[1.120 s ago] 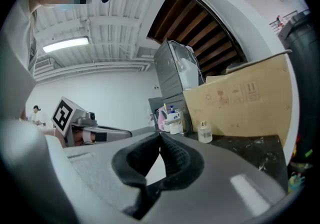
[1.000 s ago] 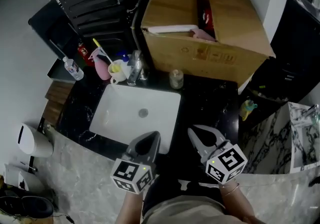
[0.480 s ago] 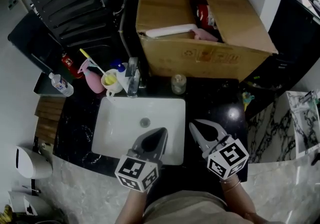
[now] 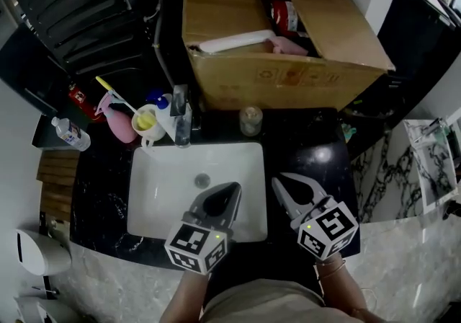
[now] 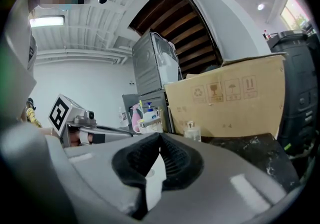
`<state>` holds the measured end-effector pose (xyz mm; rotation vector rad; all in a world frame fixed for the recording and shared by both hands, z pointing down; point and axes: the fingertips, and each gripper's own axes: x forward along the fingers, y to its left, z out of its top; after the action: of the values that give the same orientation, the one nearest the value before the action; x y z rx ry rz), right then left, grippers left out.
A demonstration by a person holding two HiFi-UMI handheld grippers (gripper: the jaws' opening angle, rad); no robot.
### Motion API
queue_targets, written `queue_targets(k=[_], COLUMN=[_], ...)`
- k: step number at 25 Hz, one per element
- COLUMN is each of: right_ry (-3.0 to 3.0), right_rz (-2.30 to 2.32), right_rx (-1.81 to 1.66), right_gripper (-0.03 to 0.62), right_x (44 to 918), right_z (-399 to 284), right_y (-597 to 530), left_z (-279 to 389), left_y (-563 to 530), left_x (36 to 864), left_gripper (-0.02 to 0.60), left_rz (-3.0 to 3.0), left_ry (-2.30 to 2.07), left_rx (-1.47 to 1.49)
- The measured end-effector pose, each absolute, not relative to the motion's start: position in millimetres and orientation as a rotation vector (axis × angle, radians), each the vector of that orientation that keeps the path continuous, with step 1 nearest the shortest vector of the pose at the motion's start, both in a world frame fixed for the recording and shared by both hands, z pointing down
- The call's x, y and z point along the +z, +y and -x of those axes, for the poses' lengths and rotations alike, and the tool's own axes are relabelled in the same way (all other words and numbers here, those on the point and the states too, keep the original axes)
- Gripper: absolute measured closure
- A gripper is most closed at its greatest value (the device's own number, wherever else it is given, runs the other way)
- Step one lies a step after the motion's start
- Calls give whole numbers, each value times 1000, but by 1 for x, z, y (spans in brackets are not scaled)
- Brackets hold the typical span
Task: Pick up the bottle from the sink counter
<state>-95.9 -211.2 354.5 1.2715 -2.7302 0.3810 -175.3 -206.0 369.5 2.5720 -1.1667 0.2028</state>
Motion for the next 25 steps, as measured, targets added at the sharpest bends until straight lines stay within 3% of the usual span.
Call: queue_targets(k=[25], right_ry=[-2671], right_rz=[-1233], right_rx=[424], right_gripper=[591], right_x=[376], right_z=[96], right_y=[-219], left_z=[164], left_y=[-211], left_x=[395], left_gripper=[577], left_rz=[-2528], left_ry=[-1120], left_rx=[159])
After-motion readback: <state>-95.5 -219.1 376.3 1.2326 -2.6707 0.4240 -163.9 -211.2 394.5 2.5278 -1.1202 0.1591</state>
